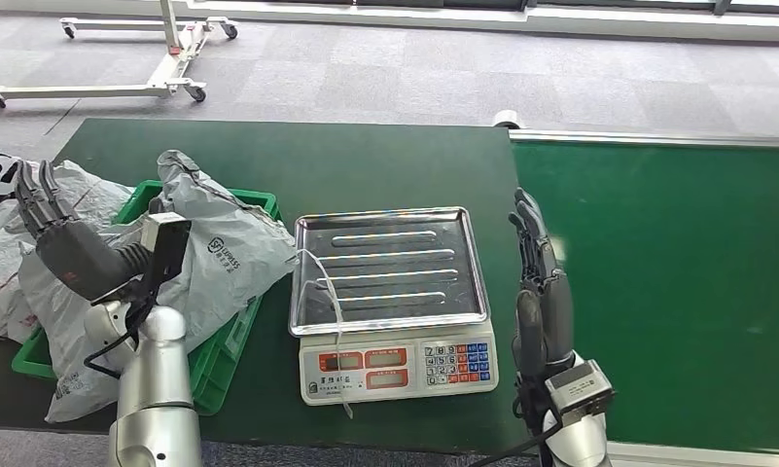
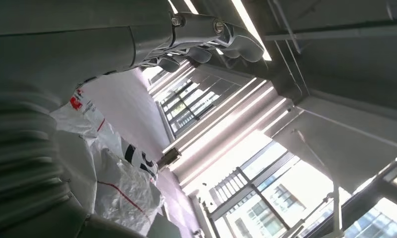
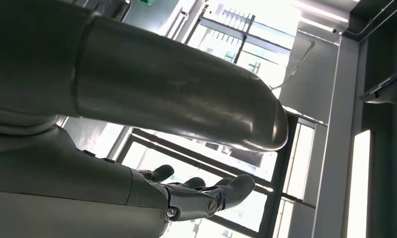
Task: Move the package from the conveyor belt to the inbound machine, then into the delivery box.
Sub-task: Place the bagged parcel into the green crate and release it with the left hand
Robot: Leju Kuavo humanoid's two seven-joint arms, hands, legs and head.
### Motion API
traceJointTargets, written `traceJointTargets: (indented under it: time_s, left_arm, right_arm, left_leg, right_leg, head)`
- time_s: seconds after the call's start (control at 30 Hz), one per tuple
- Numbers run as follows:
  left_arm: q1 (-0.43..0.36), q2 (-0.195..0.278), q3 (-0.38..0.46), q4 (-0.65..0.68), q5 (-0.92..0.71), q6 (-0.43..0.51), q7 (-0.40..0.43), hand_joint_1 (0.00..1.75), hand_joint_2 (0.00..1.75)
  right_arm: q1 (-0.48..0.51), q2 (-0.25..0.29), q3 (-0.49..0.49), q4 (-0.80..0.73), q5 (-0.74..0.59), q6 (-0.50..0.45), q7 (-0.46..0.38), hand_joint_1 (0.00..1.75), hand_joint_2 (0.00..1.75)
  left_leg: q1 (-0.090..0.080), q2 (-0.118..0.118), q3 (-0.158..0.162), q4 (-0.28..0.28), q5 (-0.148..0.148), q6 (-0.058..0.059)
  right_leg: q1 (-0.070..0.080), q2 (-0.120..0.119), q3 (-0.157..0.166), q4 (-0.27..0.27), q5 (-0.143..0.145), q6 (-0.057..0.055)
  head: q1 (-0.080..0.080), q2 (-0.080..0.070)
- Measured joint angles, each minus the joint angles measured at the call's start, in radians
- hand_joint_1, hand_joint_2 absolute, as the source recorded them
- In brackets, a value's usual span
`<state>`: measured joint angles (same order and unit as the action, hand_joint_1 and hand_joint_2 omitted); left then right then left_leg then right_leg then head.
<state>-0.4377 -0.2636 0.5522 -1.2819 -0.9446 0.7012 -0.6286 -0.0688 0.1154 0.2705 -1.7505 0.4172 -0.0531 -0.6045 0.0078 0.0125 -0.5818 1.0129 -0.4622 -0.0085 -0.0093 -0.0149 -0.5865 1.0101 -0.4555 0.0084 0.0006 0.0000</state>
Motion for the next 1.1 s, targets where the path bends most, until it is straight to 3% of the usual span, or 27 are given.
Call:
traceJointTargets:
  time_s: [0.03, 0.07, 0.17, 0.3, 0.43, 0.7, 1.1]
  left_arm:
    - [0.007, -0.011, 0.005, -0.021, 0.089, 0.000, -0.038, 0.00, 1.31]
    - [0.017, -0.017, 0.000, -0.043, 0.171, 0.000, -0.056, 0.00, 1.75]
    - [0.062, -0.019, -0.069, -0.108, 0.442, -0.009, -0.069, 0.00, 1.75]
    - [0.142, 0.016, -0.246, -0.213, 0.822, -0.147, -0.073, 0.00, 1.75]
    - [0.211, 0.045, -0.379, -0.317, 0.969, -0.368, -0.075, 0.00, 1.75]
    - [0.304, 0.061, -0.541, -0.462, 0.938, -0.671, -0.074, 0.00, 1.75]
    - [0.359, 0.078, -0.702, -0.511, 0.905, -0.795, -0.073, 0.00, 1.75]
  right_arm:
    - [0.000, 0.001, 0.000, 0.003, -0.001, -0.002, 0.000, 0.00, 0.00]
    - [0.000, 0.001, 0.000, 0.005, -0.002, -0.004, -0.001, 0.00, 0.44]
    - [-0.001, 0.002, 0.000, 0.014, -0.006, -0.011, -0.004, 0.00, 1.75]
    - [-0.001, 0.002, 0.000, 0.023, -0.014, -0.021, -0.013, 0.00, 1.75]
    - [-0.001, 0.002, 0.000, 0.028, -0.022, -0.028, -0.021, 0.00, 1.75]
    - [-0.002, 0.002, -0.007, 0.029, -0.009, -0.046, -0.020, 0.00, 1.75]
    - [0.017, 0.007, -0.014, -0.002, 0.162, -0.132, 0.002, 0.00, 1.75]
  left_leg:
    - [0.000, 0.000, 0.000, 0.000, 0.000, 0.000]
    - [0.000, 0.000, 0.000, 0.000, 0.000, 0.000]
    - [0.000, 0.000, 0.000, 0.000, 0.000, 0.000]
    - [0.000, 0.000, 0.000, 0.000, 0.000, 0.000]
    - [0.000, 0.000, 0.000, 0.000, 0.000, 0.000]
    - [0.000, 0.000, 0.000, 0.000, 0.000, 0.000]
    - [0.000, 0.000, 0.000, 0.000, 0.000, 0.000]
  right_leg:
    - [0.000, 0.000, 0.000, 0.000, 0.000, 0.000]
    - [0.000, 0.000, 0.000, 0.000, 0.000, 0.000]
    - [0.000, 0.000, 0.000, 0.000, 0.000, 0.000]
    - [0.001, 0.000, 0.000, 0.000, 0.000, 0.000]
    - [0.000, 0.000, 0.000, 0.000, 0.000, 0.000]
    - [0.000, 0.000, 0.000, 0.000, 0.000, 0.000]
    - [0.000, 0.000, -0.001, 0.000, 0.000, 0.000]
  head:
    - [0.000, 0.000]
    - [0.000, 0.000]
    - [0.000, 0.000]
    - [0.000, 0.000]
    - [0.000, 0.000]
    - [0.000, 0.000]
    - [0.000, 0.000]
